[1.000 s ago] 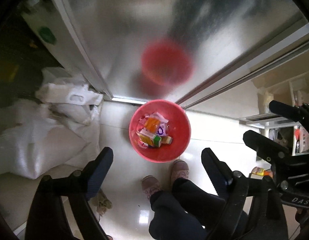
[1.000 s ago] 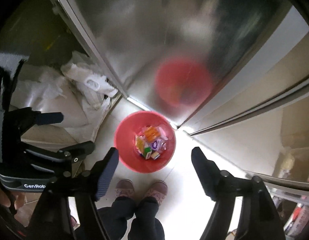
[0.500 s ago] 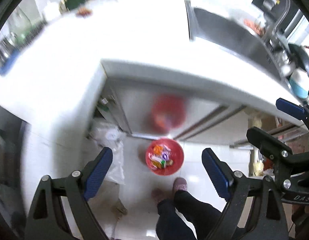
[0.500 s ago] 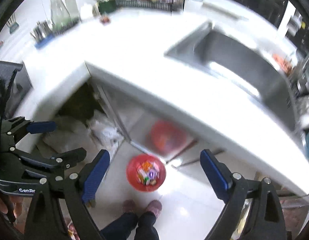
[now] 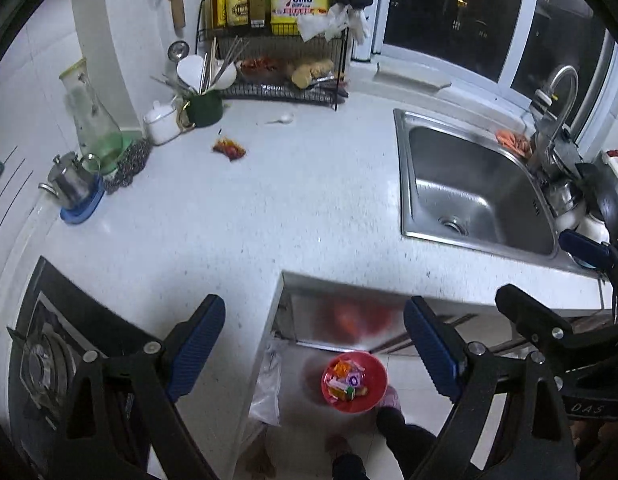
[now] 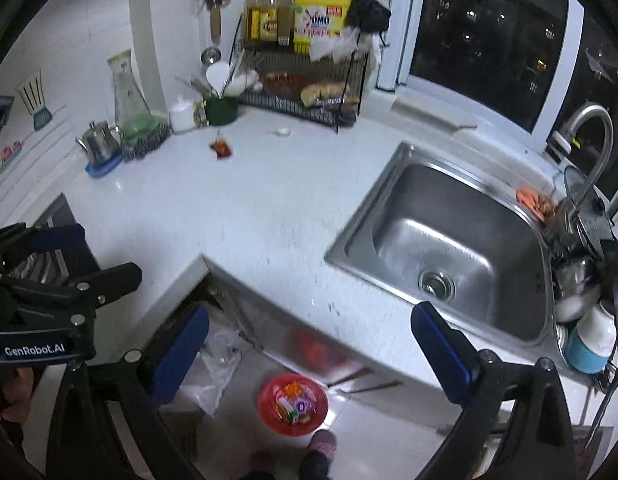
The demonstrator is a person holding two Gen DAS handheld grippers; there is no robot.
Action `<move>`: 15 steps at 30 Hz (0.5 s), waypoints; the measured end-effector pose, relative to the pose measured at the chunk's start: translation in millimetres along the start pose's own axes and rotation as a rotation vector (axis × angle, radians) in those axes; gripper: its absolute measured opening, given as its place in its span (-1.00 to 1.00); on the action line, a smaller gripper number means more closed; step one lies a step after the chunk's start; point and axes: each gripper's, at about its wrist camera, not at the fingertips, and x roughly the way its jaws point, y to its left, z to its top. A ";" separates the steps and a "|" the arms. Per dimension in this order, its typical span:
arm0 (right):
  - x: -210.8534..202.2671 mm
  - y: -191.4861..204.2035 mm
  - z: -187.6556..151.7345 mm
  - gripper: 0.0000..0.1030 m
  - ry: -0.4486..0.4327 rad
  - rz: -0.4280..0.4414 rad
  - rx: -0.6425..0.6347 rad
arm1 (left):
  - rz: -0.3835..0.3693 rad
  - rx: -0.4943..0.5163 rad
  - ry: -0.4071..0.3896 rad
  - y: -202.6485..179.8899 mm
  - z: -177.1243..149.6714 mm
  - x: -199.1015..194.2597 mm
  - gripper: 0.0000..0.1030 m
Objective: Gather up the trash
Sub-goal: 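Raise both tools back up over the counter toward the sauce packet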
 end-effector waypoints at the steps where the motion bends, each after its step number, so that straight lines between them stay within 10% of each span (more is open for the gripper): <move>1: -0.6 -0.2 3.6 0.98 -0.009 -0.001 0.000 | 0.004 0.004 0.001 0.1 4.0 1.4 0.74; 15: 66.0 -5.5 89.6 0.99 -0.037 0.091 -0.130 | 0.117 -0.131 0.021 28.4 80.2 48.9 0.74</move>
